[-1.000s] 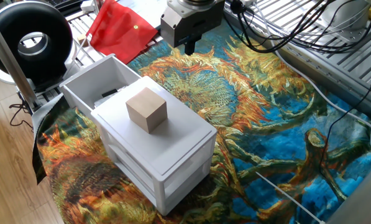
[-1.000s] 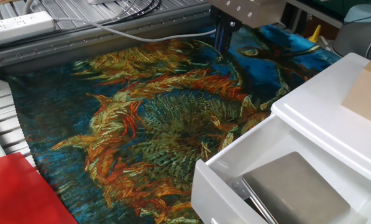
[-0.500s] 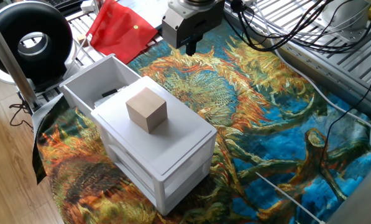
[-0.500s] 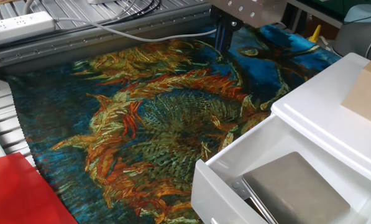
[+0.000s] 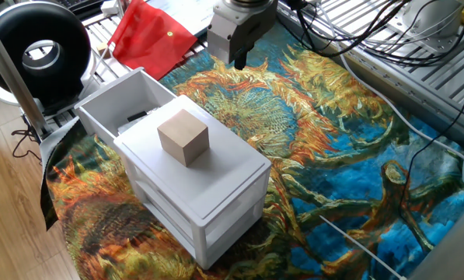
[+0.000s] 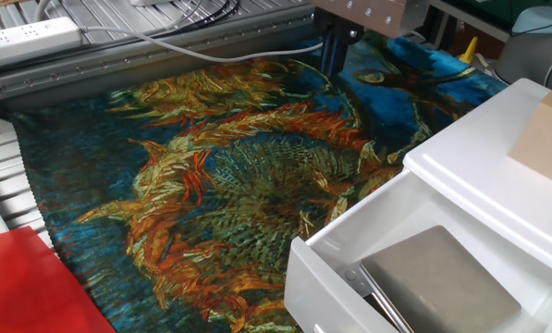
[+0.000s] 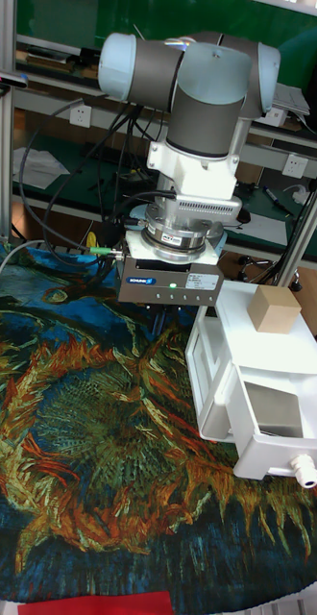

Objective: Grasp the handle and close the drawer

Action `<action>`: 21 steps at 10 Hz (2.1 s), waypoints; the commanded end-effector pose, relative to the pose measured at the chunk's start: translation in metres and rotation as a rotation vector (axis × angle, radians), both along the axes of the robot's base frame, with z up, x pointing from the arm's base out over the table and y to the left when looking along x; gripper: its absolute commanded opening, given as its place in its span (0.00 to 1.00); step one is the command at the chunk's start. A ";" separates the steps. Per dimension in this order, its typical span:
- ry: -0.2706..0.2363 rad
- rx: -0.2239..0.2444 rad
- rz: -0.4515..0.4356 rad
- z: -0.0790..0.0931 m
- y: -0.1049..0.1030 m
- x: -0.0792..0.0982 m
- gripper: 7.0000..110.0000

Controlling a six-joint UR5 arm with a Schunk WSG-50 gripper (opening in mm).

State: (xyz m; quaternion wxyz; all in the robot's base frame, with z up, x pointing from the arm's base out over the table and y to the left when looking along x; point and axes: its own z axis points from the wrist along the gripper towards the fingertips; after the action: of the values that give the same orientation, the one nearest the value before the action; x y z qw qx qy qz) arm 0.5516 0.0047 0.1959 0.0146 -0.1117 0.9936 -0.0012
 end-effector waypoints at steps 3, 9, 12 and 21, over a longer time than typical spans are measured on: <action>-0.010 0.034 0.033 -0.002 0.010 0.003 0.00; -0.007 0.037 -0.099 -0.004 0.009 0.003 0.00; 0.007 0.040 -0.118 -0.004 0.010 -0.001 0.00; -0.063 0.013 -0.155 -0.003 0.001 0.016 0.00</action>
State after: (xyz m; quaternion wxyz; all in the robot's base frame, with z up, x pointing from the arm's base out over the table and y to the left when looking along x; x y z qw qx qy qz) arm 0.5557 0.0088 0.1908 0.0221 -0.0418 0.9989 0.0054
